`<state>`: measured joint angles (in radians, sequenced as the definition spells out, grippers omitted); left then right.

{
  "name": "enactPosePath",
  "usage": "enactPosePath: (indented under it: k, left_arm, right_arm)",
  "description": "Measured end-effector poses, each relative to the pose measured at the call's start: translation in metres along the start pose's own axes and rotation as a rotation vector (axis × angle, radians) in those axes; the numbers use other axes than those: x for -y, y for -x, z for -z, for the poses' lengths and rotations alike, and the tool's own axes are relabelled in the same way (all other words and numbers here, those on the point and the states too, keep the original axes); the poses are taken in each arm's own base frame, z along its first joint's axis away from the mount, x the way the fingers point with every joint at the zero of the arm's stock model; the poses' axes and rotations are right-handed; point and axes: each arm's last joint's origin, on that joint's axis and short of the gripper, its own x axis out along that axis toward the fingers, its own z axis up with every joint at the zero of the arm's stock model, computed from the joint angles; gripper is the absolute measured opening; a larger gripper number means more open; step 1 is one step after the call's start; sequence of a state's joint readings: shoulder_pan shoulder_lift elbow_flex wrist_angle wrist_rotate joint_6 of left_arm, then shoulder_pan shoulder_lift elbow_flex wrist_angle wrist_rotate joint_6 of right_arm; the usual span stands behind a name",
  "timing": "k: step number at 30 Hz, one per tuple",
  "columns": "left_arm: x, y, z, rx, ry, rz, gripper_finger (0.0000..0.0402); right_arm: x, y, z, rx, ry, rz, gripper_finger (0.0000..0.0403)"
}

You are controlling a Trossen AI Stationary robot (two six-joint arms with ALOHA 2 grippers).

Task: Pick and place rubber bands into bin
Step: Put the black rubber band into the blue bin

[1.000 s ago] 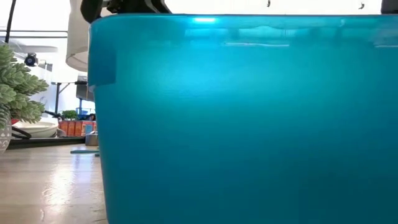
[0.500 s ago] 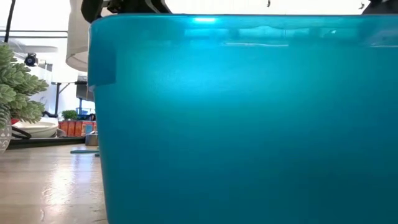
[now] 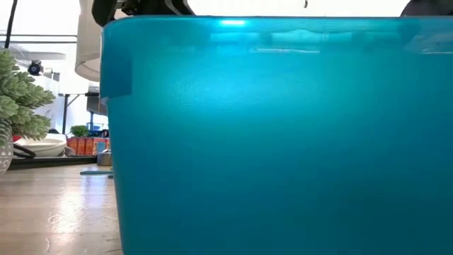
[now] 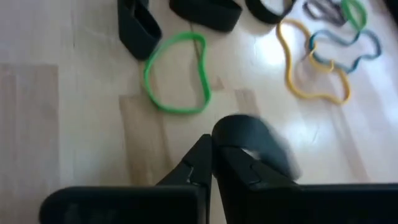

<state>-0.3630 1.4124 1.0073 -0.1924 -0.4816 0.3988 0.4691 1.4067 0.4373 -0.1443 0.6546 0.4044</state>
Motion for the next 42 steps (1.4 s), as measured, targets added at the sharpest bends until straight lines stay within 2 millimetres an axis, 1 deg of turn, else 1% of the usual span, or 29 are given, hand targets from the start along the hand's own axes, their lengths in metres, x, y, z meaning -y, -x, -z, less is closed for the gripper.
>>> enactPosePath:
  k: [5,9,15,19,22,27,32,37,42]
  left_arm:
    - [0.0,0.0,0.0,-0.002,-0.001,0.001,0.0105]
    - [0.0,0.0,0.0,-0.003,-0.002,0.001,0.0105]
    - [0.0,0.0,0.0,-0.003,-0.001,0.001,0.0105]
    - [0.0,0.0,0.0,-0.003,-0.001,0.001,0.0105]
    - [0.0,0.0,0.0,-0.003,-0.001,0.001,0.0105]
    - [0.0,0.0,0.0,-0.003,-0.001,0.001,0.0105]
    - [0.0,0.0,0.0,-0.003,0.0,0.001,0.0105]
    - [0.0,0.0,0.0,-0.003,0.0,0.001,0.0105]
    - [0.0,0.0,0.001,-0.006,-0.001,0.002,0.0105]
  right_arm:
    - [-0.008,0.008,-0.017,0.053,0.061,-0.026,0.0009]
    - [-0.02,0.022,-0.036,0.127,0.12,-0.056,0.0009]
    - [-0.044,0.055,-0.065,0.26,0.213,-0.144,0.0009]
    - [-0.063,0.073,-0.076,0.342,0.279,-0.211,0.0009]
    - [-0.079,0.08,-0.079,0.411,0.345,-0.297,0.0009]
    - [-0.103,0.074,-0.082,0.508,0.457,-0.484,0.0009]
    - [-0.116,0.063,-0.087,0.499,0.496,-0.509,0.0009]
    - [-0.121,0.05,-0.095,0.449,0.424,-0.52,0.001]
    - [-0.119,0.042,-0.101,0.394,0.405,-0.594,0.0034]
